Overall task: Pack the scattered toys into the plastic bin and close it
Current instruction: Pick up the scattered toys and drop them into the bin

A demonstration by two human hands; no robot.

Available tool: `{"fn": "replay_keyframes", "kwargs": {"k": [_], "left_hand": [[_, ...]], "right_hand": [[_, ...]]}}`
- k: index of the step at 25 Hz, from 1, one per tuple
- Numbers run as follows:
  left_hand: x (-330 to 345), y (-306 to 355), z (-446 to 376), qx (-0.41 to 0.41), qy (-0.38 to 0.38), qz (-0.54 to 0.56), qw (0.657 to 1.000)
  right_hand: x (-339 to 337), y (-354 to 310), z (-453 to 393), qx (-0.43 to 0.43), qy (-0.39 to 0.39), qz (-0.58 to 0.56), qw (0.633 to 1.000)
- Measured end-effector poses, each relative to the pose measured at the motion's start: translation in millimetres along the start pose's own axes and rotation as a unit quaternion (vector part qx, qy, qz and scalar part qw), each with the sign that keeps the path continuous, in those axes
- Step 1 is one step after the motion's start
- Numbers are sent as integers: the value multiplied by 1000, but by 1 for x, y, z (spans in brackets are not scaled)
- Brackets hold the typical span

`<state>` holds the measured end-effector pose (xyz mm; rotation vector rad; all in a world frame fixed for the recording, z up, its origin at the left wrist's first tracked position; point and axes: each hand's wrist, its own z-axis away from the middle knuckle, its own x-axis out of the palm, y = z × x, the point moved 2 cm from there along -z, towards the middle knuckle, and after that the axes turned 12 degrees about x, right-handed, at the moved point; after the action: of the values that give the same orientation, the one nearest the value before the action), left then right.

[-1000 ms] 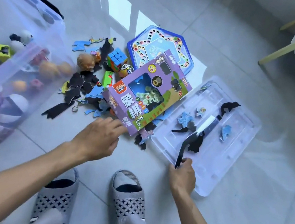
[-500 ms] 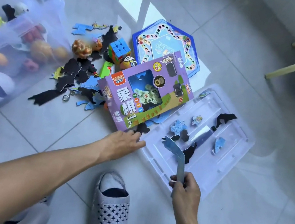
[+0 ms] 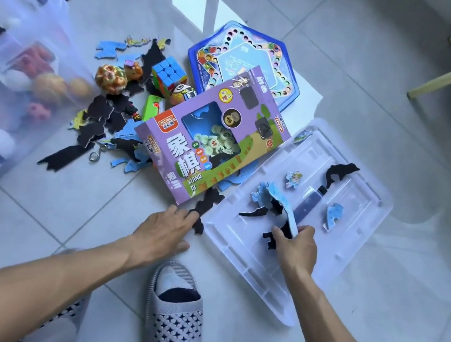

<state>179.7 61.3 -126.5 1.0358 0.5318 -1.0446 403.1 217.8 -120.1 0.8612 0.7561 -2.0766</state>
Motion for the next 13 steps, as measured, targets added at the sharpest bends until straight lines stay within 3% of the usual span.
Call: {"fn": "replay_keyframes", "kwargs": {"k": [4,8,11,13], "left_hand": [[3,4,-14,-5,0,-46,999],[-8,-8,-11,3,-13,-36,999],[-38,-21,20,16,59,71,996],[-81,-33,53,-19,157,187,970]], "right_hand": [[-4,14,3,58,-53,-89,993],[-8,2,40,33,-126,-194,972],[-12,-29,86,-1,-210,-238,948],[-12,-62,129,-32,-303,-231,924]]}}
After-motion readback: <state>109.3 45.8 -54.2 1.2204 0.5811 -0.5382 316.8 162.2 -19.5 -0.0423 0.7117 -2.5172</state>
